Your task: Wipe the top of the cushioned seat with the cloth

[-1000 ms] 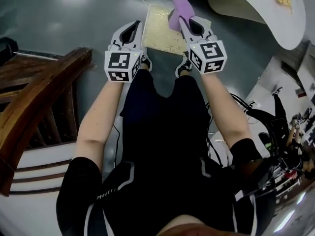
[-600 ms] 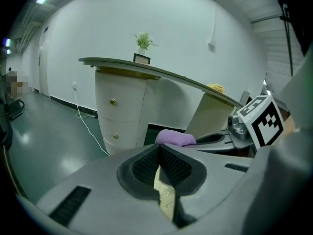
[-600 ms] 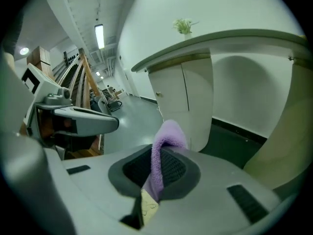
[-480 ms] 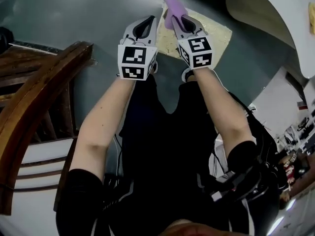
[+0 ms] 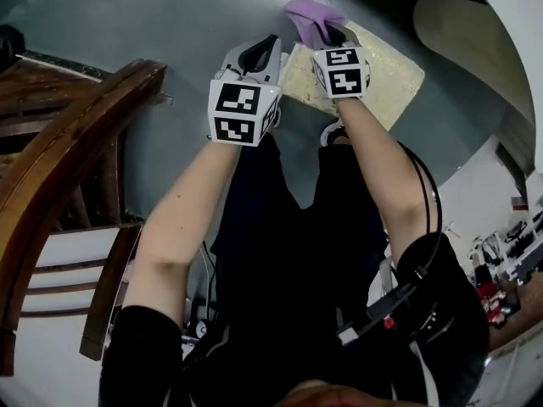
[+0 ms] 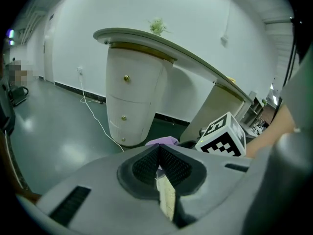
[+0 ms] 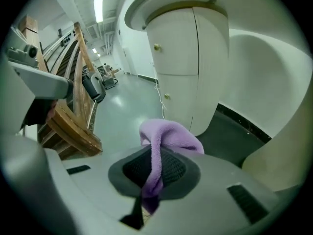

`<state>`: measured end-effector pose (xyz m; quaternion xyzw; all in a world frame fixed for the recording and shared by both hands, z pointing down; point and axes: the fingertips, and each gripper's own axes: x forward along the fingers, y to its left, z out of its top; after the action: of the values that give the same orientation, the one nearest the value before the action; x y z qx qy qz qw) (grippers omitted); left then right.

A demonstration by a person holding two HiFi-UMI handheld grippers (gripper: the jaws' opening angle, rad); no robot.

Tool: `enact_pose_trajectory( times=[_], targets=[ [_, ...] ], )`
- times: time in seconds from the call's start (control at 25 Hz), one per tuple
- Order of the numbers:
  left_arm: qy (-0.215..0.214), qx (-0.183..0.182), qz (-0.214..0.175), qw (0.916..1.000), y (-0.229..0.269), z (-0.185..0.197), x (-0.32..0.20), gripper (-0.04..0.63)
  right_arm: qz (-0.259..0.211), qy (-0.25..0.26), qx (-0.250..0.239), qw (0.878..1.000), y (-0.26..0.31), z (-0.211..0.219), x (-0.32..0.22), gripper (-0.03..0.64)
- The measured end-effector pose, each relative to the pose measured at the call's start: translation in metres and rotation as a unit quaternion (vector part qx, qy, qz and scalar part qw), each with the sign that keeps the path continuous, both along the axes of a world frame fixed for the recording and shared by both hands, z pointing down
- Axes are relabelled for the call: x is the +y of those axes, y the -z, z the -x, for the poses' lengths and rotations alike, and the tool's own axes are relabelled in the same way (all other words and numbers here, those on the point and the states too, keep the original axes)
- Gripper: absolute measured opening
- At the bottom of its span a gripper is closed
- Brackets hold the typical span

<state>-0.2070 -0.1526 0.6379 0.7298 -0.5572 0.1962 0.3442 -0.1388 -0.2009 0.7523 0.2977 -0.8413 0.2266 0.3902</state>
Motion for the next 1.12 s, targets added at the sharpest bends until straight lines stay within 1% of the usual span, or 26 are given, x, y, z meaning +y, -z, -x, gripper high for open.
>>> enact_pose_trajectory(
  times=[0.08,0.2,0.36,0.44,0.6,0.72,0.84,0.96,1.12],
  targets=[
    [0.0,0.004,0.004,1.0,-0.005,-0.003,0.003,0.005,0.008,0.002,0.014,1.0,-0.01,-0.001,-0.001,0.026],
    [0.001,0.007,0.011,0.9999,-0.01,-0.01,0.009,0.005,0.016,0.004,0.022,1.0,-0.015,-0.001,-0.003,0.026],
    [0.029,0.034,0.013,0.9989,-0.006,-0.02,0.008,0.005,0.054,-0.01,0.016,0.998,-0.016,-0.004,-0.004,0.025],
    [0.025,0.029,0.012,0.9992,-0.005,-0.027,0.006,0.005,0.067,-0.016,0.005,0.998,-0.016,-0.009,-0.004,0.025],
    [0.004,0.007,-0.001,1.0,-0.001,-0.045,0.001,0.005,0.076,-0.014,-0.009,0.997,-0.015,-0.019,-0.003,0.025],
    [-0.001,-0.001,-0.007,1.0,0.003,-0.061,-0.002,0.005,0.08,-0.024,-0.019,0.996,-0.012,-0.034,-0.004,0.025],
    [-0.006,-0.006,-0.006,0.9999,0.005,-0.075,-0.001,0.005,0.079,-0.05,-0.022,0.995,-0.01,-0.054,-0.006,0.025],
    [0.004,-0.017,-0.014,0.9998,0.012,-0.087,-0.002,0.005,0.069,-0.075,-0.006,0.995,-0.01,-0.08,-0.009,0.025],
    [0.001,-0.013,-0.021,0.9997,0.023,-0.109,-0.004,0.005,0.074,-0.115,-0.011,0.991,-0.008,-0.114,-0.011,0.025]
  ],
)
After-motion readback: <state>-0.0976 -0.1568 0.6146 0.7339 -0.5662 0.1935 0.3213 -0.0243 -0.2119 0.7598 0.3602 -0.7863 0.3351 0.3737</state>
